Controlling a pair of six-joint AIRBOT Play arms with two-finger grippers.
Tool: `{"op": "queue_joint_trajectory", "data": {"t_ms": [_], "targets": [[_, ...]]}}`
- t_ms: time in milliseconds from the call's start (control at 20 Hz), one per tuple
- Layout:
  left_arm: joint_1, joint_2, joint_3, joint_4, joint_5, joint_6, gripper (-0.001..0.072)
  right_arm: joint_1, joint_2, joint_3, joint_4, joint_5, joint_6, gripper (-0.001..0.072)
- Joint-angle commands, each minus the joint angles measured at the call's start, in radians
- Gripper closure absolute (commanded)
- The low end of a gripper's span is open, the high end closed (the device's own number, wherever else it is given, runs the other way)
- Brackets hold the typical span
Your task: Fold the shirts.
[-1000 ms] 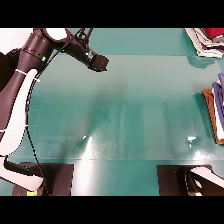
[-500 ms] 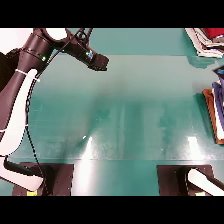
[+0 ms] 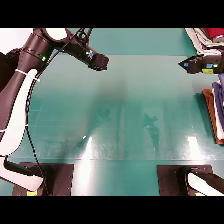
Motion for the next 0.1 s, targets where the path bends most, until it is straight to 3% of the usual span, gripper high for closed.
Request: {"op": "queue_joint_trajectory", "data": {"t_ms": [0,50], "targets": [[0.0,0.001,0.0,0.0,0.0,0.0,0.0679,0.023,0.001,0.001,0.001,-0.007,-0.001,0.0695],[0.0,0.001,0.0,0.0,0.0,0.0,0.0679,0.023,0.001,0.001,0.001,-0.007,-0.001,0.0695]]}}
